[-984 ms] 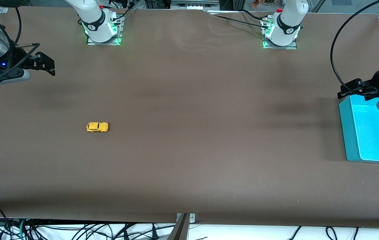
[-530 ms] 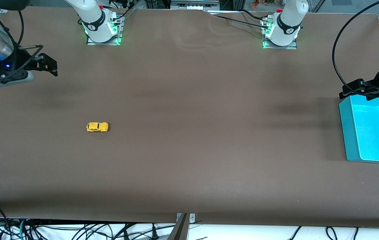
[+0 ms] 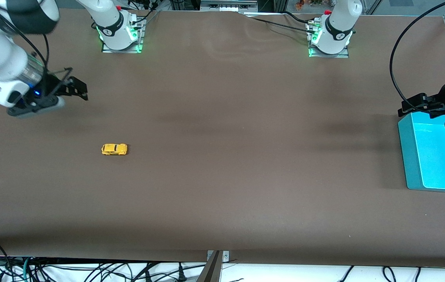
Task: Wind and store yellow beetle car
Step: 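Move the right gripper down over the yellow Beetle car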
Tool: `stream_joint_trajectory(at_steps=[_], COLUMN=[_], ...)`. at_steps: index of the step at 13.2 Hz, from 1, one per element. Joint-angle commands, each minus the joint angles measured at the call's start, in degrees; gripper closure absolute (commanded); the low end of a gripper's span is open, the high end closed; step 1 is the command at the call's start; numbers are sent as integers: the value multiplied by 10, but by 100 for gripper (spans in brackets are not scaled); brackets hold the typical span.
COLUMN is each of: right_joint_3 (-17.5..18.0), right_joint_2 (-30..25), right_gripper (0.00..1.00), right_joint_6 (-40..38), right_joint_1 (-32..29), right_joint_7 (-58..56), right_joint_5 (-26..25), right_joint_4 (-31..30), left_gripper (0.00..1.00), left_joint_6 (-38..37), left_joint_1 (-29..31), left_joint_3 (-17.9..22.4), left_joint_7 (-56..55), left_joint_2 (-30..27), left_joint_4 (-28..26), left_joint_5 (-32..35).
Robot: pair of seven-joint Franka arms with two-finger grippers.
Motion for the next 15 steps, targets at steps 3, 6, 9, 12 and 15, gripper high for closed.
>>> stream_joint_trajectory(at_steps=[3,6,9,12,15], right_joint_3=[0,0,2,2,2], right_joint_2=[35,67,123,170,225], right_gripper=[0,0,0,0,0], right_joint_6=[60,126,217,266,360], right_joint_1=[0,0,0,0,1], right_joint_7=[-170,-346,-474,-544,-643], right_joint_5=[10,8,-27,-35,-35], right_joint_4=[-47,-67,-72,-72,-71], left_gripper=[0,0,0,0,0], left_joint_6=[-1,-1,-1,-1,-1], left_joint_1=[2,2,2,2,2], left_joint_3=[-2,-2,-2,-3,-3], left_joint_7=[6,6,6,7,7], left_joint_2=[-1,-1,-1,-1,-1], left_joint_4=[2,2,1,2,1], left_joint_5=[14,14,14,14,14])
